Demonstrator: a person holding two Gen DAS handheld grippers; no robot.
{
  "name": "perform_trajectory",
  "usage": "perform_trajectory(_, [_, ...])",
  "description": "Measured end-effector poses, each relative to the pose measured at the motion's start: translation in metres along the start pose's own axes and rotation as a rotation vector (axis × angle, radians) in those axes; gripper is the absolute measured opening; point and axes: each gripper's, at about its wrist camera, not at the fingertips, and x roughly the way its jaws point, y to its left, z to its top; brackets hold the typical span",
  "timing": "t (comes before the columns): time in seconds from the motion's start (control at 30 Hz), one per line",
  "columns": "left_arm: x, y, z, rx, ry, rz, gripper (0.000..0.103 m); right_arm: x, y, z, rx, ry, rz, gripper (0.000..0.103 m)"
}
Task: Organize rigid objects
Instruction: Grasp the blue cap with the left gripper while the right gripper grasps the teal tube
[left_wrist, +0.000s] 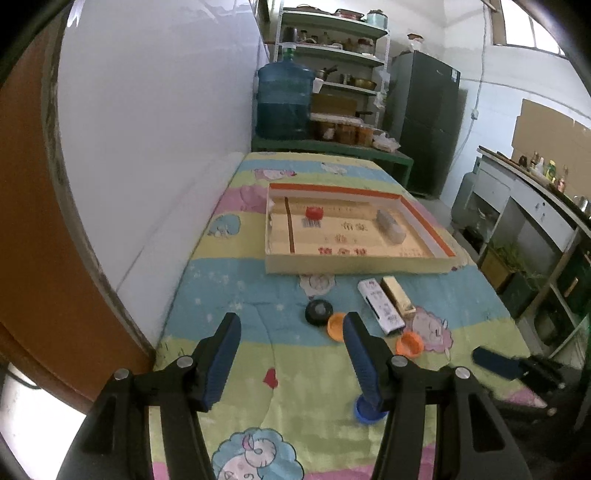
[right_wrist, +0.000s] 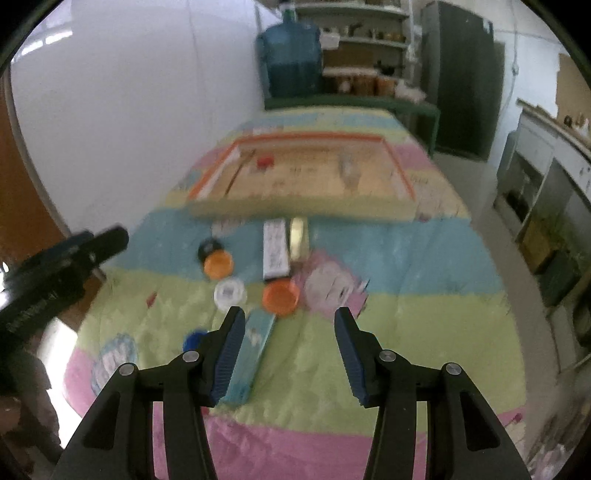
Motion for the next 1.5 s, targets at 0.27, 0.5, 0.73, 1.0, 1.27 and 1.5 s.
perform_trajectory(0.27, [0.004,-0.001,-0.019,0.033,0.006,0.006,0.058,0.025,0.015,-0.019,-0.002,0.063,0.018,0.052])
perform_trajectory(0.5, [0.007,0.001,-0.024,0.041,0.007,-0.025,0.058,0.039,0.023,-0.017,-0.015,0.079,0.006,0.052])
perform_trajectory(0.73, [0.011,-0.016,-0.034,0.104,0.025,-0.109,0.058,0.038,0.020,-0.017,-0.054,0.068,0.027,0.022])
perform_trajectory(1.0, [0.024,-0.044,-0.049,0.149,0.086,-0.200,0.058,0.015,-0.009,-0.018,0.004,0.014,-0.002,0.022])
perform_trajectory(1.27, [0.052,-0.042,-0.060,0.103,0.162,-0.202,0.031,0.011,-0.016,-0.019,0.021,0.007,-0.006,0.022])
perform_trajectory(1.5, [0.051,-0.041,-0.060,0.095,0.167,-0.211,0.030,0.011,-0.018,-0.018,0.024,0.003,0.006,0.022])
